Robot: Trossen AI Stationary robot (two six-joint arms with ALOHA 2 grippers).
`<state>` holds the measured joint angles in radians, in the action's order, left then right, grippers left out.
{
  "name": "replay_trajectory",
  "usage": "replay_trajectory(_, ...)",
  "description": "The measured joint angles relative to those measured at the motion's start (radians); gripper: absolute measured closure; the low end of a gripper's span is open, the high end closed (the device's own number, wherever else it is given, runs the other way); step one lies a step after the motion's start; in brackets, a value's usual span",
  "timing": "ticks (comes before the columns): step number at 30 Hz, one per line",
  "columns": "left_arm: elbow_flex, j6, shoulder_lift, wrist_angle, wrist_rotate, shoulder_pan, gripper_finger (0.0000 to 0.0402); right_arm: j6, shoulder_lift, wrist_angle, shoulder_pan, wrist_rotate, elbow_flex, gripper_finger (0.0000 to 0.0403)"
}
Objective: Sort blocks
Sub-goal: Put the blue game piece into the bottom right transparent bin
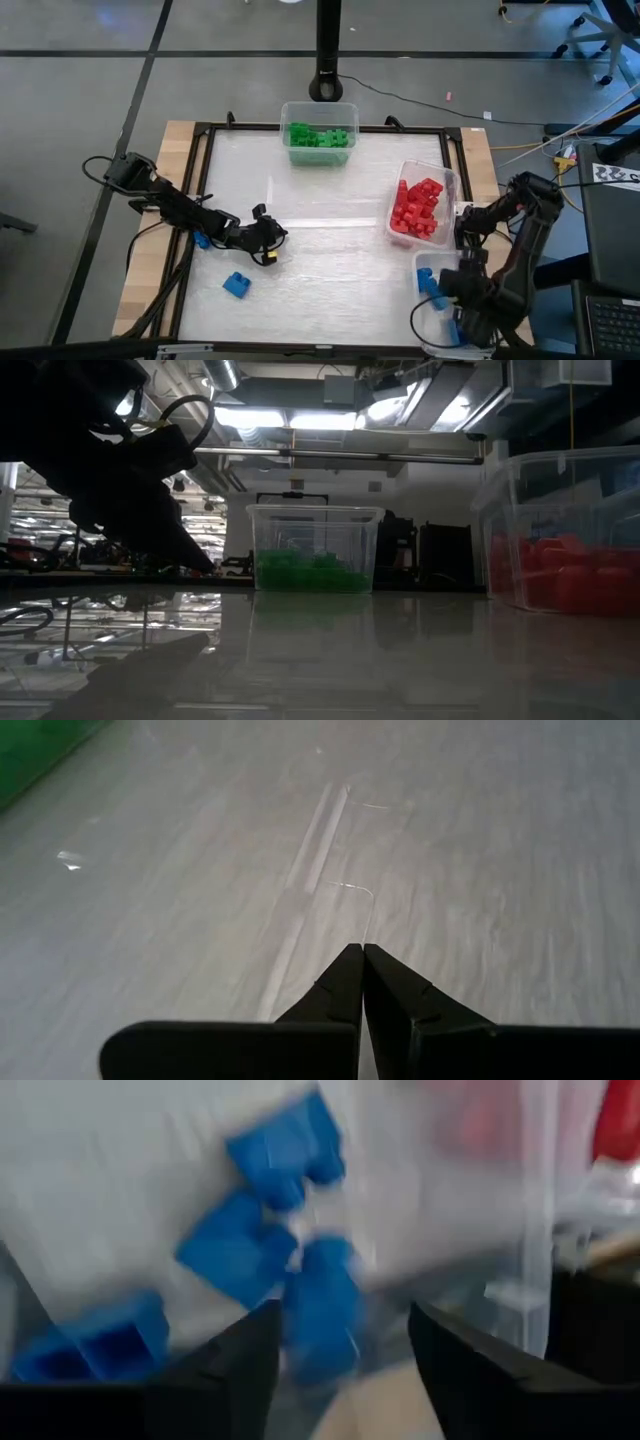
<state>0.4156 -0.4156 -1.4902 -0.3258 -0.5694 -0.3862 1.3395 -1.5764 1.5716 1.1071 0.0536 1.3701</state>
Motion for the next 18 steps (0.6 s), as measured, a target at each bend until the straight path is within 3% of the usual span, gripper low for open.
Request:
replay_trajectory(4, 0.000, 0.000, 0.000, 0.000, 0.000, 0.002, 0.0400, -0.106, 0.000, -0.002, -0.068, -0.131, -0.011, 0.0128)
replay_trajectory(10, 0.000, -0.006, 0.000, 0.000, 0.000, 0.002, 0.0400, -0.438, -0.001, -0.011, -0.243, -0.112, 0.054, 0.0082)
replay_trajectory(13, 0.000, -0.024, 0.000, -0.002, 0.000, 0.002, 0.0400, -0.648, -0.001, -0.064, -0.340, 0.027, 0.120, 0.0073)
replay_trajectory(18, 0.000, 0.001, 0.000, -0.008, 0.000, 0.003, 0.0400, -1.036, 0.000, -0.333, -0.461, 0.400, 0.172, 0.0072)
